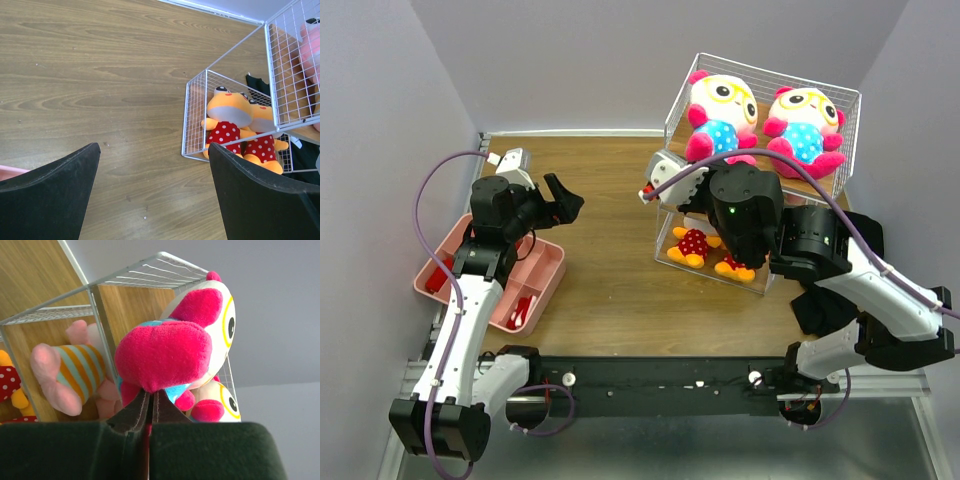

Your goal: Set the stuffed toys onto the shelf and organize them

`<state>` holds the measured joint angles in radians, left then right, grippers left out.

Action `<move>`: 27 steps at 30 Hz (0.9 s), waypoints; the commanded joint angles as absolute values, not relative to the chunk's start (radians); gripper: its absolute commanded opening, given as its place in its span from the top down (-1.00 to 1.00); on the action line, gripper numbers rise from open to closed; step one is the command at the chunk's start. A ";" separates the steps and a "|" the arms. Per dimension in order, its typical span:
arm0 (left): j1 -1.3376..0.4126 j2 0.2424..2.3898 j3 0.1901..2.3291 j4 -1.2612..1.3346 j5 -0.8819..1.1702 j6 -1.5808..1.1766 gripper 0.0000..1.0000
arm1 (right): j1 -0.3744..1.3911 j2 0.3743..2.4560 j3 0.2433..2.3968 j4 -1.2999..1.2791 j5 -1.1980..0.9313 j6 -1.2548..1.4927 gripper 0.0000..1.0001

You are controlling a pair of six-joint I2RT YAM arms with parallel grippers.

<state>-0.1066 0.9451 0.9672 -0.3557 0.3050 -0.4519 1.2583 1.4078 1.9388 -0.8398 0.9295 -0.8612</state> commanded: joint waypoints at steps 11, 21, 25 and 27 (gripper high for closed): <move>-0.091 0.927 0.948 -0.353 0.304 -0.445 -0.97 | 1.152 1.387 1.844 -0.630 0.890 -0.940 0.50; -0.074 0.902 0.942 -0.348 0.284 -0.451 -0.97 | 1.109 1.388 1.829 -0.604 0.818 -0.940 0.13; -0.063 0.907 0.937 -0.341 0.302 -0.459 -0.97 | 1.108 1.393 1.827 -0.598 0.815 -0.940 0.04; -0.058 0.910 0.937 -0.341 0.307 -0.462 -0.98 | 1.108 1.396 1.835 -0.616 0.798 -0.940 -0.27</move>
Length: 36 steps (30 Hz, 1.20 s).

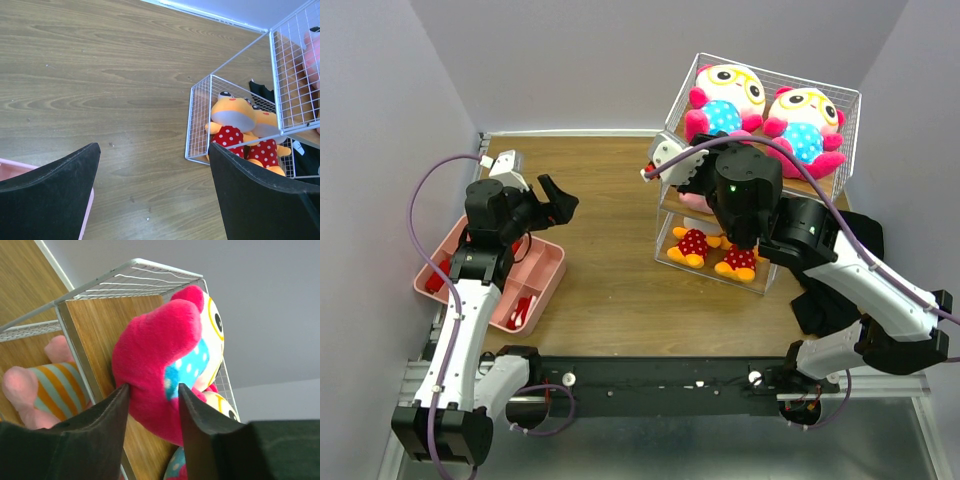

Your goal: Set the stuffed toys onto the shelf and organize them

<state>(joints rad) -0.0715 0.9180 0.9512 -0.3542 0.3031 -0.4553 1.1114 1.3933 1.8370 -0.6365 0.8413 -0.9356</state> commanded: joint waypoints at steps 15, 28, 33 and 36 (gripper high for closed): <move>-0.021 0.910 0.922 -0.316 0.341 -0.482 -0.97 | 1.108 1.333 1.832 -0.621 0.729 -0.853 -1.00; -0.061 0.810 0.899 -0.181 0.534 -0.520 -0.98 | 1.108 1.174 2.008 -0.806 0.449 -0.139 -1.00; -0.107 0.735 0.888 -0.153 0.581 -0.522 -0.97 | 1.108 0.996 1.785 -0.725 0.177 0.027 -1.00; -0.109 0.681 0.877 -0.141 0.652 -0.555 -0.97 | 1.106 0.876 1.617 -0.703 0.112 0.144 -1.00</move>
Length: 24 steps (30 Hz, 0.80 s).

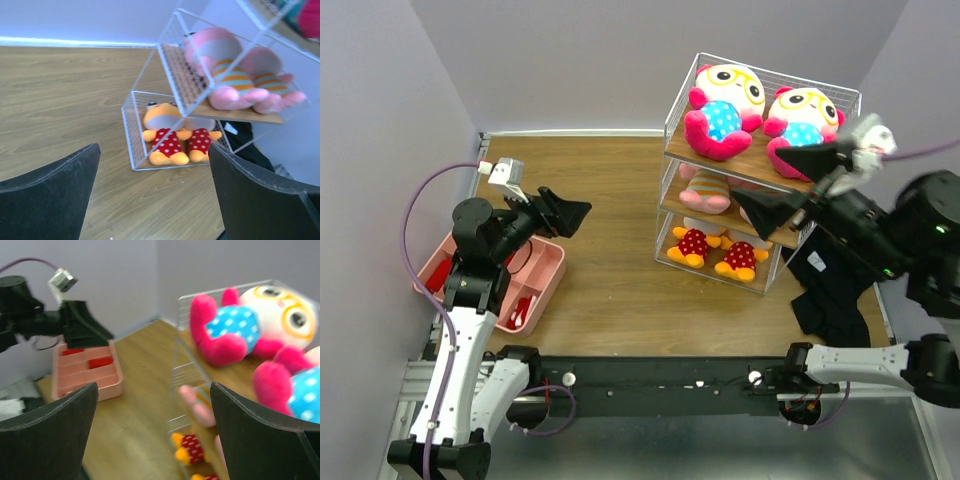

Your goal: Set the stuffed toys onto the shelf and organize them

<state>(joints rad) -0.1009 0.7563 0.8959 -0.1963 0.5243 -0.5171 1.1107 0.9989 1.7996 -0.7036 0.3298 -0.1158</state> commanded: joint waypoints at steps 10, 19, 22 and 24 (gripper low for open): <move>-0.110 0.526 0.908 -0.189 0.775 -0.630 -0.97 | 1.108 0.603 1.307 -0.703 0.118 0.388 -1.00; -0.110 0.497 0.902 -0.189 0.822 -0.692 -0.98 | 1.108 0.456 1.195 -0.706 0.238 0.420 -1.00; -0.110 0.505 0.900 -0.190 0.818 -0.692 -0.97 | 1.108 0.443 1.180 -0.709 0.264 0.419 -1.00; -0.109 0.511 0.899 -0.192 0.815 -0.690 -0.98 | 1.108 0.443 1.178 -0.707 0.262 0.422 -1.00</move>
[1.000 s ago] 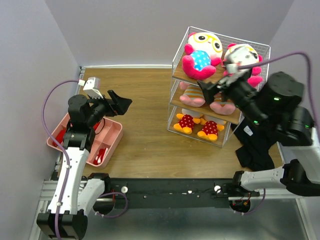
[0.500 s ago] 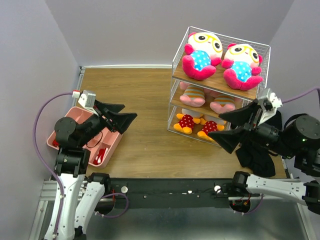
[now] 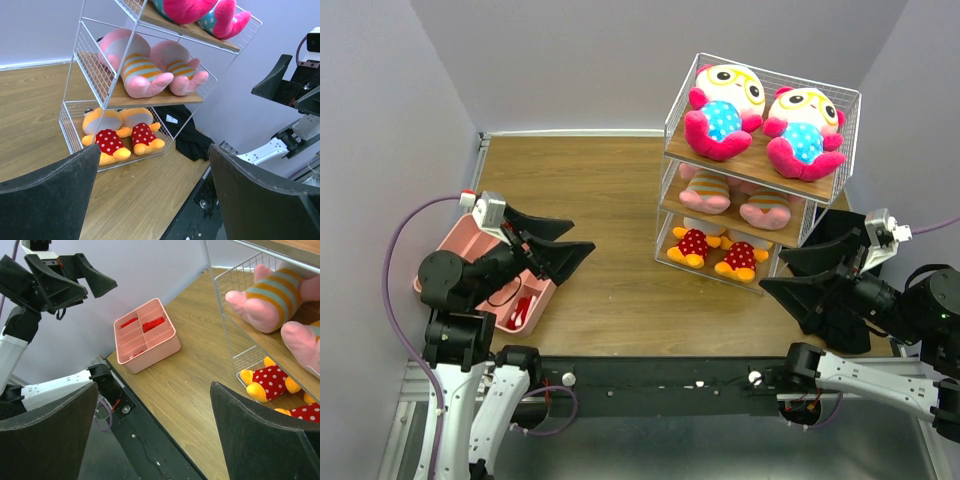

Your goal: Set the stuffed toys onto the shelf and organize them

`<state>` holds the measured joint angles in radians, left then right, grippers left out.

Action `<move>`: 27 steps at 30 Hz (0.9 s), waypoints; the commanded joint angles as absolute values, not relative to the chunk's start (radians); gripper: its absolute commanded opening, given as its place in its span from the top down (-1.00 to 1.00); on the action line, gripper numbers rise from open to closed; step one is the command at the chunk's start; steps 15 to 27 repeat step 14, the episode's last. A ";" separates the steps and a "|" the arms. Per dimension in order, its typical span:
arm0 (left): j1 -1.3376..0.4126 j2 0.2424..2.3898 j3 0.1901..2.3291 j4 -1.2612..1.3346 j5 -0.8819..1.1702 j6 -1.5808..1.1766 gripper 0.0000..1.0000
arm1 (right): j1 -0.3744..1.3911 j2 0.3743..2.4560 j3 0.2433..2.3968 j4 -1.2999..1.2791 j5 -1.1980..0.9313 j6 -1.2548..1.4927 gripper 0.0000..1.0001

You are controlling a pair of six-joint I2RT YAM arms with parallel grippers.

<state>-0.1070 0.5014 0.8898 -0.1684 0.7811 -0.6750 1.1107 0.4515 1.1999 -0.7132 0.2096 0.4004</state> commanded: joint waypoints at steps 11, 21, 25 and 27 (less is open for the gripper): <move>-0.109 0.523 0.894 -0.183 0.810 -0.690 -0.97 | 1.106 0.437 1.164 -0.690 0.256 0.416 -1.00; -0.110 0.525 0.894 -0.183 0.811 -0.690 -0.98 | 1.108 0.434 1.151 -0.686 0.262 0.426 -1.00; -0.110 0.525 0.894 -0.183 0.811 -0.690 -0.98 | 1.108 0.434 1.151 -0.686 0.262 0.426 -1.00; -0.110 0.525 0.894 -0.183 0.811 -0.690 -0.98 | 1.108 0.434 1.151 -0.686 0.262 0.426 -1.00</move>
